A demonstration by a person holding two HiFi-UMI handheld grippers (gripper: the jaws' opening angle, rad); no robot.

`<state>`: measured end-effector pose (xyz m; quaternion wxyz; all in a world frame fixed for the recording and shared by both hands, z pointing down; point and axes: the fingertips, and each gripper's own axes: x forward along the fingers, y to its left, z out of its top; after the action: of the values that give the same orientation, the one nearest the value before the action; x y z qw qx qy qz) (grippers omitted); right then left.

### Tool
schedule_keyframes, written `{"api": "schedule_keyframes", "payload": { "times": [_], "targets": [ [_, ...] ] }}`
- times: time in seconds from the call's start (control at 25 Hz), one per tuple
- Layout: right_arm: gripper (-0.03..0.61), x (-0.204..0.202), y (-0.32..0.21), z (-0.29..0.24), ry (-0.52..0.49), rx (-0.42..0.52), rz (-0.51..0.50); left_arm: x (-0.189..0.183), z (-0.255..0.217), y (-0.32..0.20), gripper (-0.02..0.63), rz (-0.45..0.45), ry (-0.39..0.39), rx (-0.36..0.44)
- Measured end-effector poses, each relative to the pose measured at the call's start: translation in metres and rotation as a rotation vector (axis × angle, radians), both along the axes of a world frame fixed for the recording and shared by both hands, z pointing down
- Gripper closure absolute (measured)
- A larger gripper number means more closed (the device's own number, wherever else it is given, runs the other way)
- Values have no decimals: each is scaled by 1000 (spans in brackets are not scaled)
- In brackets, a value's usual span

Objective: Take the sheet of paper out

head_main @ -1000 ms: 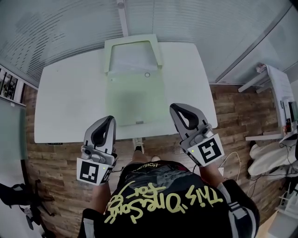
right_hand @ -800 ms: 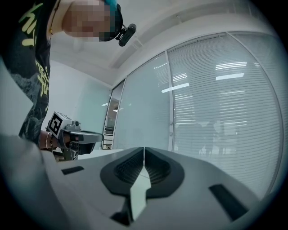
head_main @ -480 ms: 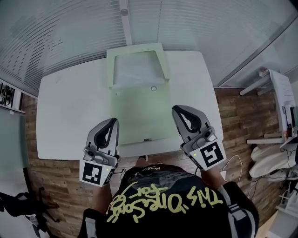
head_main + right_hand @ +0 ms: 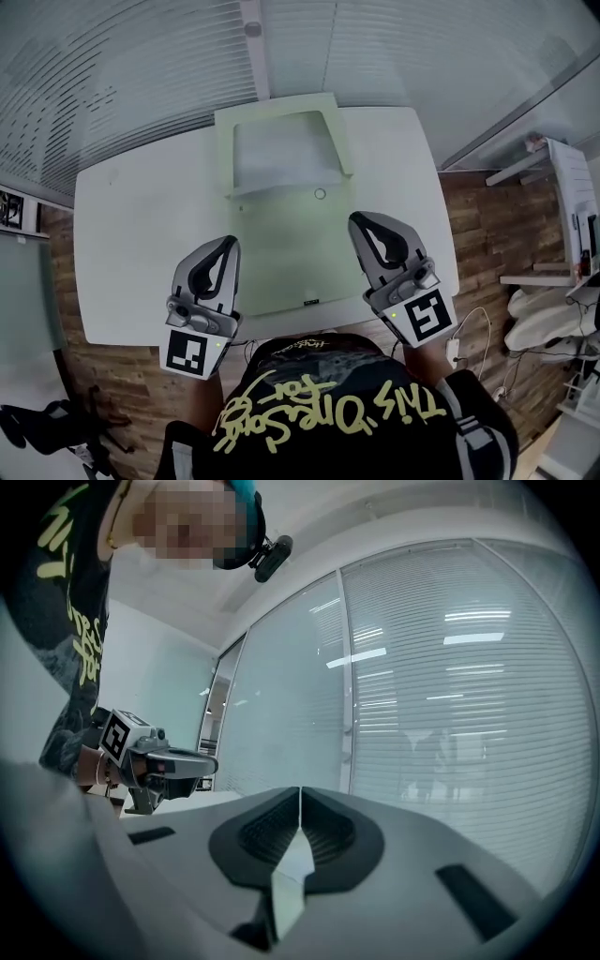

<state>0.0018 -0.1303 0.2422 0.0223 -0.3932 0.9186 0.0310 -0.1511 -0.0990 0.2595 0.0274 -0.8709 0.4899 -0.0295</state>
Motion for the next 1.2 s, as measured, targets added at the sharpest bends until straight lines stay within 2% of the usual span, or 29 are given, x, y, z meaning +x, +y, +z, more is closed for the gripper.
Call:
{"api": "schedule_keyframes", "payload": {
  "times": [0.28, 0.6, 0.84, 1.2],
  "targets": [
    [569, -16, -16, 6, 12, -16, -6, -12, 7, -18, 607, 25, -3, -30],
    [569, -15, -26, 7, 50, -6, -10, -7, 12, -33, 607, 41, -18, -43],
    [569, -13, -32, 5, 59, 6, -54, -2, 4, -39, 607, 5, -51, -22],
    [568, -17, -44, 12, 104, -15, -77, -2, 10, -44, 607, -23, -89, -39]
  ]
}}
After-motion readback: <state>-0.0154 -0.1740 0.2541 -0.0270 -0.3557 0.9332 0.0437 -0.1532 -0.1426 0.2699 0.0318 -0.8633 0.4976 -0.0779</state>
